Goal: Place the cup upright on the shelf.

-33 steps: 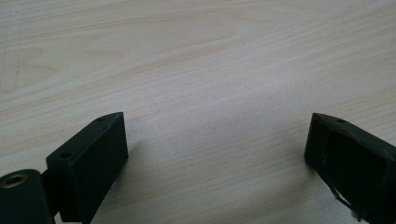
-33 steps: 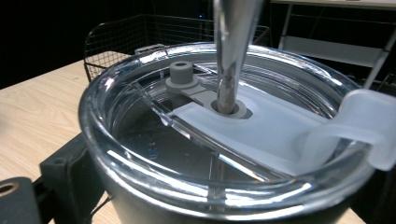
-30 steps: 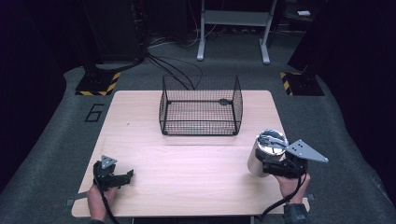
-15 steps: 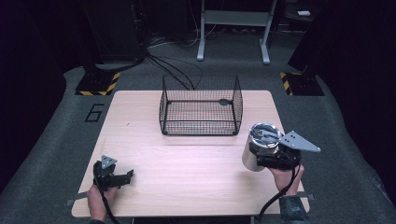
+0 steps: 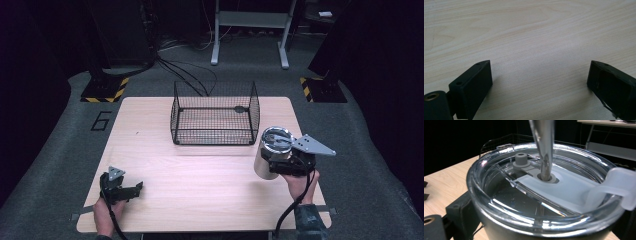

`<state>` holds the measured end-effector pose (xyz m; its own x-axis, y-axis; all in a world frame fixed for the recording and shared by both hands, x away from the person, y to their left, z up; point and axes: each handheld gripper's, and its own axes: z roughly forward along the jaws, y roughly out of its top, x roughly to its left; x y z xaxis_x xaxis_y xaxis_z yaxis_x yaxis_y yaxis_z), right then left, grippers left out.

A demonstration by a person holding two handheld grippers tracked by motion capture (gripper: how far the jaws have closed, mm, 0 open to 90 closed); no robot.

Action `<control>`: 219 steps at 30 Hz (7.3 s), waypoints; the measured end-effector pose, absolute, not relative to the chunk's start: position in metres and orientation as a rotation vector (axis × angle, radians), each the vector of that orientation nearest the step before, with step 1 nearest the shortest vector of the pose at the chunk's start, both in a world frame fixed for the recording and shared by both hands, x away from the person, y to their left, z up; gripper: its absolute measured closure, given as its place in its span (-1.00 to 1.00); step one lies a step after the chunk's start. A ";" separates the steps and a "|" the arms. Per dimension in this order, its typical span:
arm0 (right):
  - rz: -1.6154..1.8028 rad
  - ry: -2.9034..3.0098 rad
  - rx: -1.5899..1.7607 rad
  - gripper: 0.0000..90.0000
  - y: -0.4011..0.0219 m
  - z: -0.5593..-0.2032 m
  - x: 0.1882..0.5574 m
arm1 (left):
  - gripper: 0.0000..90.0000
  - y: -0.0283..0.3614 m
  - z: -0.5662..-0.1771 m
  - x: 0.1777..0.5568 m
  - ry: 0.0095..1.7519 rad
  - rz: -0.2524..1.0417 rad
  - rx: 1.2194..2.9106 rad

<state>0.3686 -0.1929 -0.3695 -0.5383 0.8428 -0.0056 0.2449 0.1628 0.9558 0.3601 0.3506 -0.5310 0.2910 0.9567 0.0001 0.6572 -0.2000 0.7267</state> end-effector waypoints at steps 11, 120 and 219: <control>1.398 1.914 1.007 -0.92 -0.174 -0.362 0.390 | -0.86 0.351 -0.531 0.360 1.438 0.620 1.942; 1.385 1.923 1.012 -0.92 -0.053 -0.312 0.545 | -0.86 0.351 -0.532 0.360 1.433 0.632 1.944; 1.136 2.081 1.220 -0.93 -0.037 -0.415 0.593 | -0.86 0.350 -0.532 0.360 1.434 0.632 1.931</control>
<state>0.5927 -0.0374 -0.4155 -0.4940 0.8694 0.0111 0.4796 0.2618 0.8375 0.3603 0.3502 -0.5318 0.2876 0.9578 0.0024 0.6482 -0.1965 0.7356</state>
